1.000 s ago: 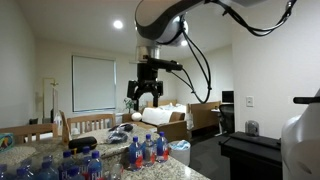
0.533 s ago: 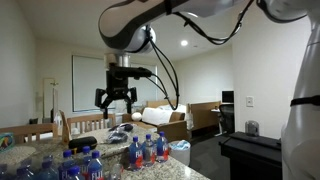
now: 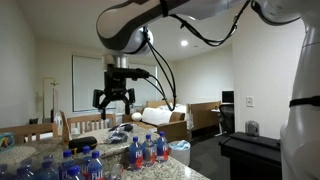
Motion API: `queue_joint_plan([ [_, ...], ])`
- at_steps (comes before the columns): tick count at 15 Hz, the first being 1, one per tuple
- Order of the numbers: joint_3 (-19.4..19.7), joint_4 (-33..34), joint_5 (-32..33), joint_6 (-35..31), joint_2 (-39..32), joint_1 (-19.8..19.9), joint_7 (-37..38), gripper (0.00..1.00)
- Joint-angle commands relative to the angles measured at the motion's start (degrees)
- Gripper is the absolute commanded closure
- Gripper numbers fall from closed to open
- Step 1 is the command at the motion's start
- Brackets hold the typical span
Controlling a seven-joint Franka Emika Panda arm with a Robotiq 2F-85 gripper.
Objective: Pick up one bottle from the left side of the counter and put it on the right side of the countertop
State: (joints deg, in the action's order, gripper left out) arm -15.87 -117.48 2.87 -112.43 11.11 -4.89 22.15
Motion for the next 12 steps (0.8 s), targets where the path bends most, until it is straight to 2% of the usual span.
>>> queue_joint_plan([
  [1,0.11,-0.65,0.37,-3.36,-2.28,-1.58,5.48,0.00],
  [4,-0.65,1.05,0.13,-6.79,-6.75,-3.34,9.04,0.00],
  [9,0.34,2.43,-3.07,-12.50,-14.63,-6.17,13.41,0.00],
  [12,1.74,3.43,-2.83,-15.11,-19.17,-7.22,20.44,0.00],
])
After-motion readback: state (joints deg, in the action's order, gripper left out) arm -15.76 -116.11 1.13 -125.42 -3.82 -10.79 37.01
